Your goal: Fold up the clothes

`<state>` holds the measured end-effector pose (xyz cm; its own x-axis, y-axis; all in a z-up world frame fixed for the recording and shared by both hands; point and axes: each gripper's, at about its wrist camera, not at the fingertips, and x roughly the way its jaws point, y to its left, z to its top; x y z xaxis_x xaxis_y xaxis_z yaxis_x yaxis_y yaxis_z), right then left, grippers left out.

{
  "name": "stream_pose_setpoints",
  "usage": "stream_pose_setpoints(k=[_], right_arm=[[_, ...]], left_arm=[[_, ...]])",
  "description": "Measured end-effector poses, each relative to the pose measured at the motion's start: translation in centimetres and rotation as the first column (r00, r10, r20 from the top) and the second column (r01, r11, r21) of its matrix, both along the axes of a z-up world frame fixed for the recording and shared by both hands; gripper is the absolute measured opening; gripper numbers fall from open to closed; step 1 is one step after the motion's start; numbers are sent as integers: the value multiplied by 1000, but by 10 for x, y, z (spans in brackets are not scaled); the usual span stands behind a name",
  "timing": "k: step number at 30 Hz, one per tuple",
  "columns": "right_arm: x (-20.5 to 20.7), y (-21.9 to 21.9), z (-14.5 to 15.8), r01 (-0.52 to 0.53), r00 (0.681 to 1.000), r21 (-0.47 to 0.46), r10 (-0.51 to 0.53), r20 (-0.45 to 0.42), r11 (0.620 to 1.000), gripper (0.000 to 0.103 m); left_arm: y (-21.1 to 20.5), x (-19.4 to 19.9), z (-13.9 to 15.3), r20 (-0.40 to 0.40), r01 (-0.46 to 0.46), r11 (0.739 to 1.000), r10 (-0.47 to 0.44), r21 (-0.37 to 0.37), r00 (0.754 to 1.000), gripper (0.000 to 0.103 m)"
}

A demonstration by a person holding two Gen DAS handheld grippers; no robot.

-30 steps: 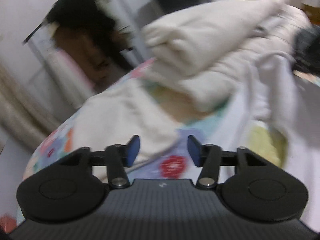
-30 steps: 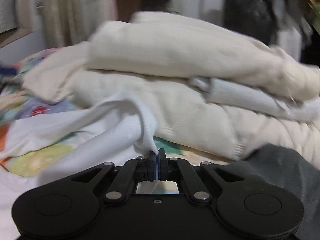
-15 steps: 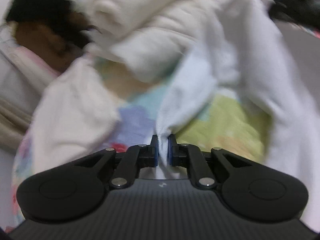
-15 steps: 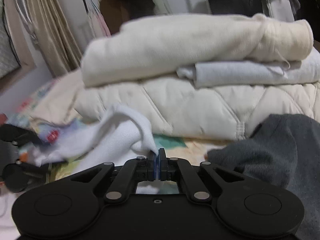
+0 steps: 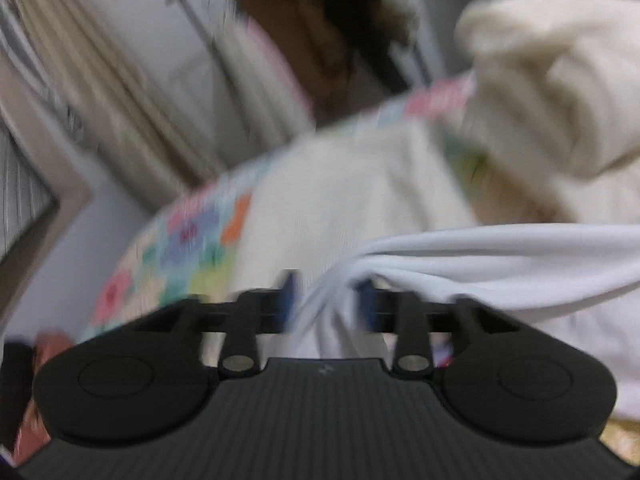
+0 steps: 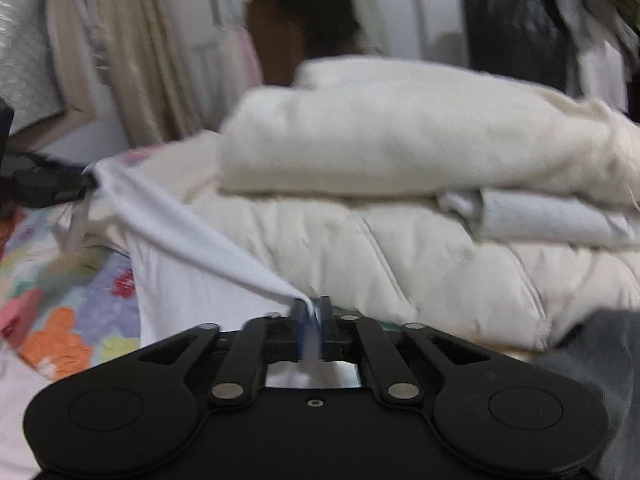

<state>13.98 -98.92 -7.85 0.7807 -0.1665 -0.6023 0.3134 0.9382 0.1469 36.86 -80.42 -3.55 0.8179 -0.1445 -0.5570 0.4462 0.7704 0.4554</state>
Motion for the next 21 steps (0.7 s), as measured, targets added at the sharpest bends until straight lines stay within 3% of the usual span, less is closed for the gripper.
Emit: stream_pose_setpoints(k=[1,5,7,9,11,12,14,18,21], right_arm=[[-5,-3,-2,38,999,9,-37,-10,999,20],[-42,-16,0,116,992,72,-112,-62,991,35],[-70,-27,3,126,990,179,-112,-82,976,49],[-105,-37,1,124,992,304,-112,-56,945,52],[-142,-36,-2,134,991,395,-130,-38,909,52],[-153,-32,-5,138,990,410,-134,-38,902,53],[-170,-23,-10,138,990,403,-128,-52,905,53],[-187,-3,-12,127,991,362,-102,-86,923,53],[-184,17,-7,93,995,338,-74,-67,937,53]], left_arm=[[3,4,-7,-21,-25,1000,25,9,999,56],[28,-10,-24,-31,10,1000,-10,-23,999,58],[48,-24,-28,-72,5,999,-8,-53,997,61],[69,-43,-32,-119,28,996,-38,-79,992,61],[91,-65,-27,-115,53,994,-65,-98,991,62],[106,-77,-23,-105,61,992,-73,-110,992,62],[135,-100,-14,-82,60,990,-71,-131,994,73],[205,-141,0,-37,73,991,-77,-115,996,73],[258,-153,1,-61,-47,997,43,-69,997,73]])
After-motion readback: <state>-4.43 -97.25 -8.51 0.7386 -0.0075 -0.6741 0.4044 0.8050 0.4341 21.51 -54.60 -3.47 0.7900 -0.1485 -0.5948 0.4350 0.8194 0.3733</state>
